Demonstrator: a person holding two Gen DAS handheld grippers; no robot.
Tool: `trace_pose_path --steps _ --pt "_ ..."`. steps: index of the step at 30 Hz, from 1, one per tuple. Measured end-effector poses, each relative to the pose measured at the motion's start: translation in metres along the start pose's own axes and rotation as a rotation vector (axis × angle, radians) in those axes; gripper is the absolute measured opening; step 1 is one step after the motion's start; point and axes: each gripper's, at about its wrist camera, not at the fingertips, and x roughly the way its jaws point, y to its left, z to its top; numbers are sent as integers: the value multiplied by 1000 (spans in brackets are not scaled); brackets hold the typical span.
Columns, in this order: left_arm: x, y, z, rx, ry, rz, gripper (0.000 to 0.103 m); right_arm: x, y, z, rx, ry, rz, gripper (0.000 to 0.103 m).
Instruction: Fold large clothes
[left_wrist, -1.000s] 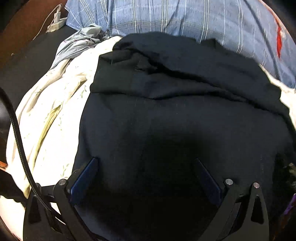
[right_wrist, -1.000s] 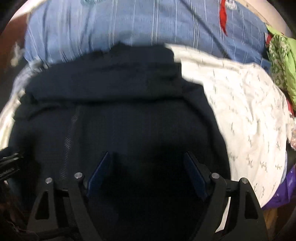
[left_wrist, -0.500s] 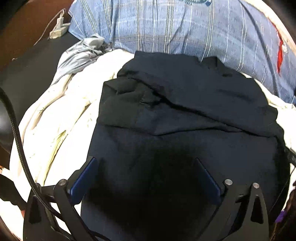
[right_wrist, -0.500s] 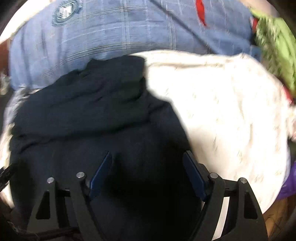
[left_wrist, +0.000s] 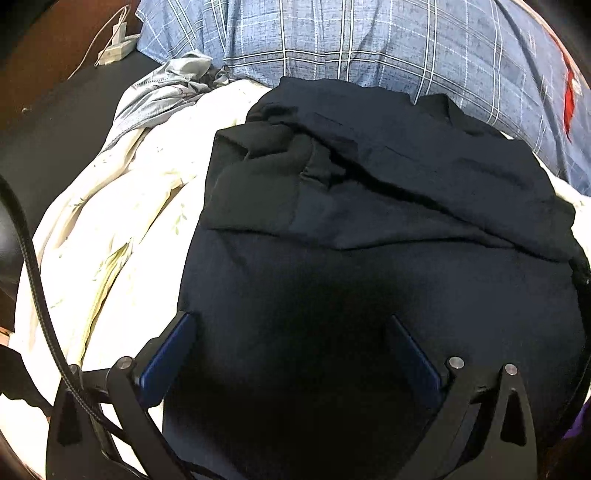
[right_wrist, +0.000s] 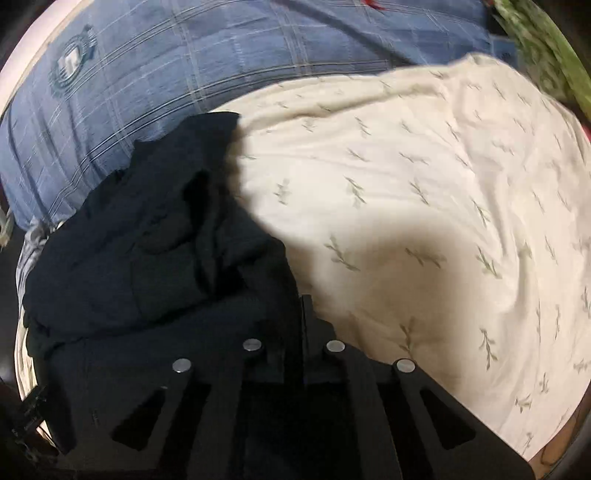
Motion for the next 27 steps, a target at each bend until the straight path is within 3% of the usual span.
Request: trace_pose_path --steps 3,5,6,7,12,20,23,27 --pt "-10 9 -5 -13 -19 -19 102 -12 9 -8 0 -33 38 10" --pt "-25 24 -16 -35 -37 -36 102 -33 18 -20 -26 -61 54 27" --pt "-29 32 -19 -52 -38 -60 102 -47 21 -28 -45 -84 68 44" --pt "-34 41 -26 -70 -38 -88 102 -63 24 -38 -70 -115 85 54" --pt "-62 78 -69 -122 -67 -139 102 -117 15 -98 -160 -145 126 73" --pt "-77 106 -145 -129 -42 -143 102 -137 -31 -170 -24 -95 160 73" --pt "-81 106 -163 -116 -45 -160 102 -144 -36 -179 -15 -106 179 73" --pt "-66 103 -180 -120 8 -194 102 -150 -33 -185 -27 -130 189 73"
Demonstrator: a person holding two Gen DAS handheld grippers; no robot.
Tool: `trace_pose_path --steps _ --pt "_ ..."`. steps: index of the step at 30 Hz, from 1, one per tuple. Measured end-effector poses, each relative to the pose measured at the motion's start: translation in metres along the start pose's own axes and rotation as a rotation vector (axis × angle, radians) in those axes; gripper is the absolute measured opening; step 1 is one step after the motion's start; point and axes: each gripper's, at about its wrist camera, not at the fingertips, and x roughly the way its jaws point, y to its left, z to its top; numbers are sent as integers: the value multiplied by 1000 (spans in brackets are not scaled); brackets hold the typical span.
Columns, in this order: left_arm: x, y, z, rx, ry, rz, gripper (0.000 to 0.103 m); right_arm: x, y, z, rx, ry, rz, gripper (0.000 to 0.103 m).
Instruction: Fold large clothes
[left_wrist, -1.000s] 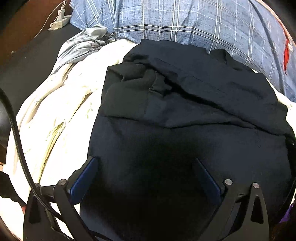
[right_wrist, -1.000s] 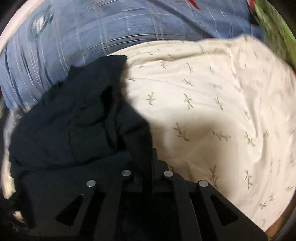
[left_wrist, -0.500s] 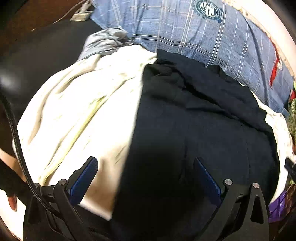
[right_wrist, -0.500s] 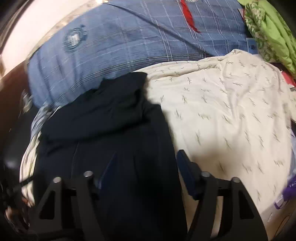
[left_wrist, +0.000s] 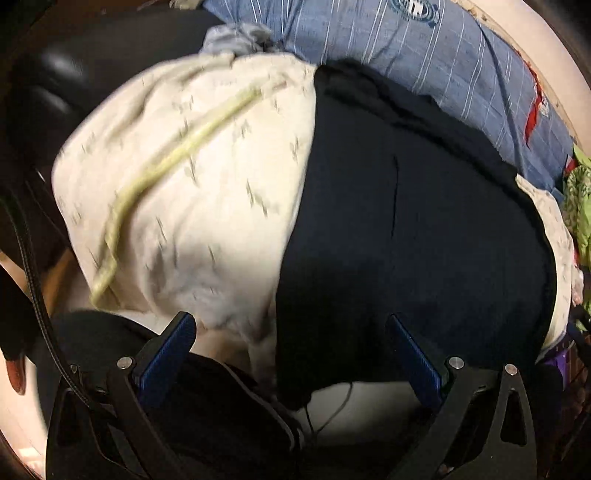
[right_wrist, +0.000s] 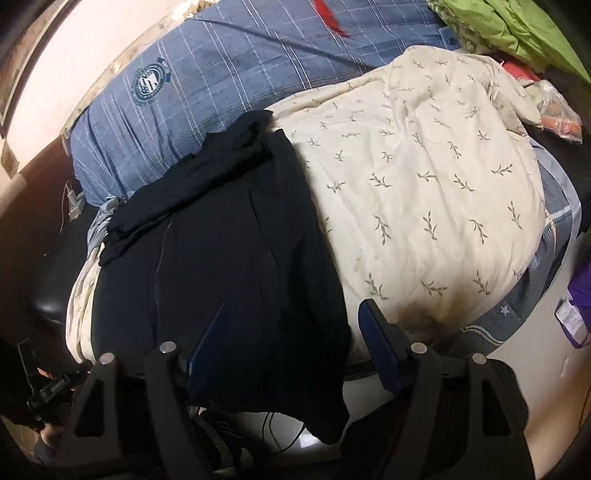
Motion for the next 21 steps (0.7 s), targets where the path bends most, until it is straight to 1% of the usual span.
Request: trace_pose_path --steps 3,5,6,7,9,11,12,14,15,16,17,18,19,21 --pt "18 1 -14 -10 55 -42 102 -4 3 -6 -12 -9 10 73" --pt "32 -2 -21 -6 90 -84 102 -6 3 -10 -19 -11 9 73" --pt "38 -5 -23 4 115 -104 102 -6 3 -11 -33 -3 16 73" --pt "44 -8 -25 20 130 -120 102 -5 1 -12 -39 2 4 73" --pt "53 -13 -26 37 140 -145 102 -2 -1 -13 -49 12 -15 73" --pt "55 -17 -24 42 130 -176 100 1 -5 -14 -42 24 -26 73" --pt "54 -21 -23 47 113 -196 96 2 -6 -15 -38 29 -28 73" --pt "53 -23 -21 51 104 -201 76 3 -8 -16 -34 40 -36 73" --pt "56 -23 -20 49 123 -193 53 5 -9 -17 -33 49 -36 73" --pt "61 -22 -20 42 144 -184 41 6 -9 -17 -34 56 -34 73" --pt "65 -20 -20 28 166 -196 30 7 -9 -18 -36 63 -31 73" --pt "66 -18 -20 2 179 -236 18 10 -9 -19 -40 73 -31 73" --pt "65 -20 -21 0 185 -248 11 12 -8 -21 -45 87 -34 73" --pt "58 -29 -23 50 176 -220 8 15 -6 -25 -49 109 -33 73"
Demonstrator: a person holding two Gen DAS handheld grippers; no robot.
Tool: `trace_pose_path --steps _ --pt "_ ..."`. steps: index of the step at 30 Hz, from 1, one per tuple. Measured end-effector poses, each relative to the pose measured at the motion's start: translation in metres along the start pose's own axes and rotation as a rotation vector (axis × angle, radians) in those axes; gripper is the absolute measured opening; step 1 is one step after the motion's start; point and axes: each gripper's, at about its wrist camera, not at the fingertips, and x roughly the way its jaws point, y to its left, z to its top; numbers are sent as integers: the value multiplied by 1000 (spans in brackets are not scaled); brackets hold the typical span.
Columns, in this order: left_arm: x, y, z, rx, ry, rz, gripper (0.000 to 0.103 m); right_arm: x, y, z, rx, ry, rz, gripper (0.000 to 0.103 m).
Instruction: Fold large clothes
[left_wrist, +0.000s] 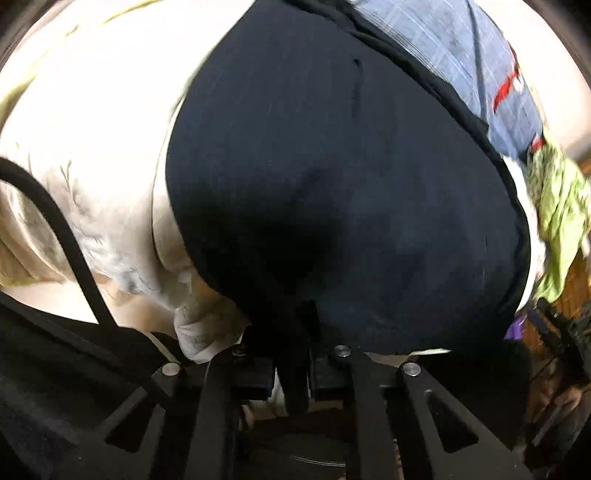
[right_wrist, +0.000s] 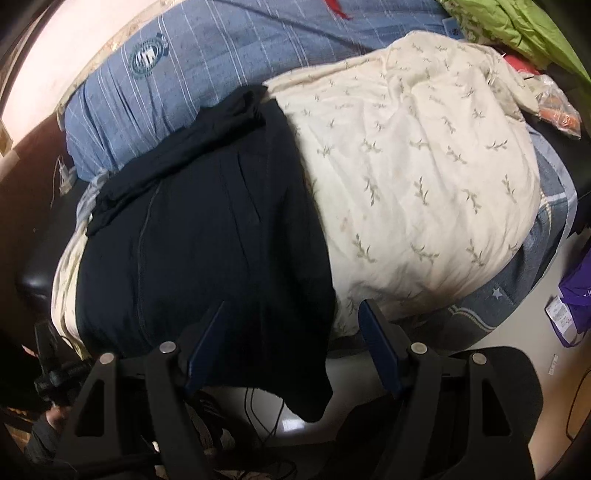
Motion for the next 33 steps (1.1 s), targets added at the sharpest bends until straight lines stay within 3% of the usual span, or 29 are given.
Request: trace_pose_path --steps 12,18,23,26,28,33 --pt "-17 10 -3 -91 -2 -71 7 28 -18 -38 28 194 -9 73" --pt "-12 6 -1 -89 5 -74 7 61 -25 -36 68 242 66 73" --pt "-13 14 -2 -93 9 -66 7 90 -16 -28 25 267 112 73" --pt "-12 8 -1 -82 8 -48 7 98 -9 -30 -12 300 122 45" --pt "-12 4 -2 -77 2 -42 7 96 -7 -32 -11 326 156 10" --pt "-25 3 -3 -82 -36 -86 7 64 -1 -31 -17 283 252 7"
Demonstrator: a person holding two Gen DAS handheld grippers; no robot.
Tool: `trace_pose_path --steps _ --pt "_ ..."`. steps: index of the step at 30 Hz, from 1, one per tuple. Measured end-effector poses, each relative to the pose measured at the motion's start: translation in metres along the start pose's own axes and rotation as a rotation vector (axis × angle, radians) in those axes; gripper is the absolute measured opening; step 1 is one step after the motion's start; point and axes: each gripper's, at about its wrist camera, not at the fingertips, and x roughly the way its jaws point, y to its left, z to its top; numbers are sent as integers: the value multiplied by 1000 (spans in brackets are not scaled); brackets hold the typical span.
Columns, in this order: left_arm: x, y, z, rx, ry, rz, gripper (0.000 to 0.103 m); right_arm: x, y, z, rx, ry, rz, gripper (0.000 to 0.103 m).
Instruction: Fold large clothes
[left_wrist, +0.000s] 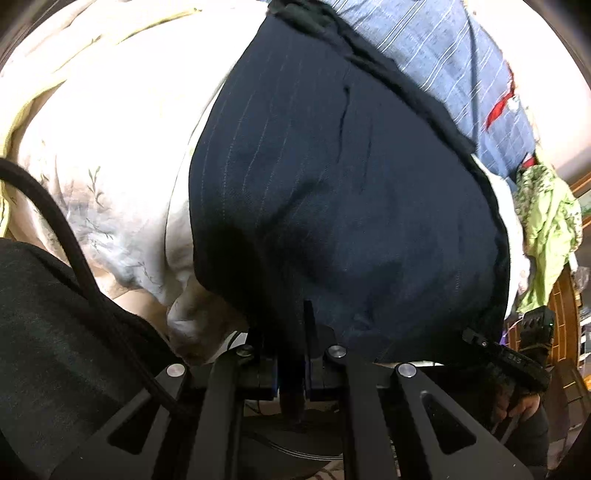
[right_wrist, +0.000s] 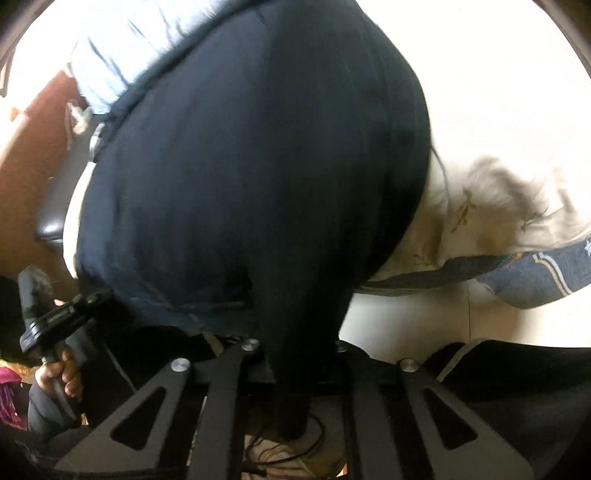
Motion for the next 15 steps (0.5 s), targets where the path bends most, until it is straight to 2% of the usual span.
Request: trace_pose_path --steps 4,8,12,15 --pt "-19 -6 1 14 -33 -45 7 -33 9 -2 17 -64 147 7" --pt "-46 -10 9 -17 -93 -139 7 -67 18 3 16 -129 259 7" --pt "-70 -20 35 -1 -163 -178 7 -93 24 27 41 -205 377 7" --pt "-81 -31 71 23 -219 -189 7 -101 37 56 19 -258 412 7"
